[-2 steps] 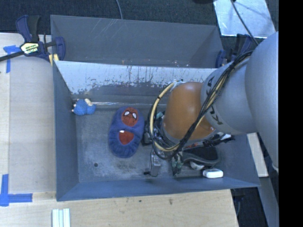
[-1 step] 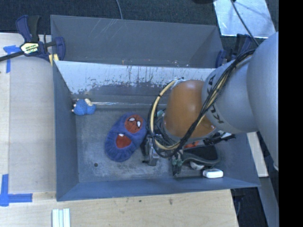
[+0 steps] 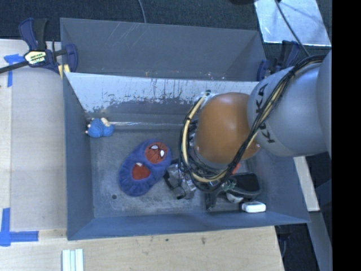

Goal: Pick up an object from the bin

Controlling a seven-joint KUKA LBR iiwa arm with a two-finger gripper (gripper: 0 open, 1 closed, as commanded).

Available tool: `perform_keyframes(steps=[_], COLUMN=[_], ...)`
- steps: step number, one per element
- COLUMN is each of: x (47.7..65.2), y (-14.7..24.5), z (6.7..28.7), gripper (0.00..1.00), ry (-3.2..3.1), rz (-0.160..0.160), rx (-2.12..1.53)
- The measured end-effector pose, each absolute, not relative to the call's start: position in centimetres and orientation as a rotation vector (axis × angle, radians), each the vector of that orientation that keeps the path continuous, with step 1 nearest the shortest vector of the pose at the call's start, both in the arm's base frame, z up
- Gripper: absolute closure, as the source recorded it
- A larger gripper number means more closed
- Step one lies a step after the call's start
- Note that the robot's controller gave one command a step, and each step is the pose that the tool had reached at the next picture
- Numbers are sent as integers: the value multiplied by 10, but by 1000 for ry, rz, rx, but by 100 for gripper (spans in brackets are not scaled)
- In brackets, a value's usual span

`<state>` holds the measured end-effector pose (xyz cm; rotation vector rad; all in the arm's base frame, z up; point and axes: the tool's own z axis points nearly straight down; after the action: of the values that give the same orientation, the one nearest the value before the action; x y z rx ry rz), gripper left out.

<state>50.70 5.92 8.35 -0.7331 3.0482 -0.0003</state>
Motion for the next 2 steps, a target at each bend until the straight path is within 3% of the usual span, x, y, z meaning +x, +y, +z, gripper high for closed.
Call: perform_keyframes(steps=[1, 2], x=[489, 524], y=[73, 92], z=[89, 70], gripper=[100, 100], ry=[2790, 2732], rz=[1, 0], rx=[-1445, -1549])
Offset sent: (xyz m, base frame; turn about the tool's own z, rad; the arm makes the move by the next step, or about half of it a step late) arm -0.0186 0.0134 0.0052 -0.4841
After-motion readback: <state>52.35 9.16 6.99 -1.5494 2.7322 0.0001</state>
